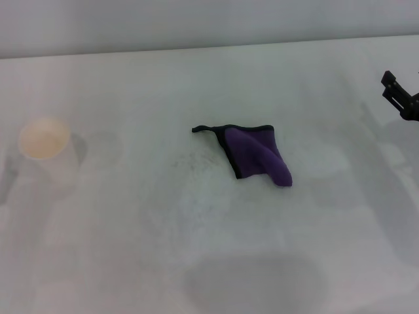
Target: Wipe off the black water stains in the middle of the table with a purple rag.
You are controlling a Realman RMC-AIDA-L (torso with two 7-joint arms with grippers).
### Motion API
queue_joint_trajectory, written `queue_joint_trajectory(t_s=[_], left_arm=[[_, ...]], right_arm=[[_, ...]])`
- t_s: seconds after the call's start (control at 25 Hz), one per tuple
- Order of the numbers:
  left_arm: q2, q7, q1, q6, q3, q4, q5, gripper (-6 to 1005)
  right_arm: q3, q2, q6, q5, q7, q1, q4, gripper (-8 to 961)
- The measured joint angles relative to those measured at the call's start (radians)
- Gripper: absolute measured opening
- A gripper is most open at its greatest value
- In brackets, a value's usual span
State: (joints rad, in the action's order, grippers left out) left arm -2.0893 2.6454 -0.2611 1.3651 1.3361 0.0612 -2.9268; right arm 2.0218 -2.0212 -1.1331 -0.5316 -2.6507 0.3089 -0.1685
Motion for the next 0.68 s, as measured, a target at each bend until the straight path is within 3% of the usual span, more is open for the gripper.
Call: queue_joint_trajectory(t_s=[0.68], left_arm=[[0.002,-0.009,-0.012,-0.003,-0.002,0.001,-0.002,887]], right_arm=[[-0.007,-0.002,0.003,0.001,0.0,-0.004,0.001,826]])
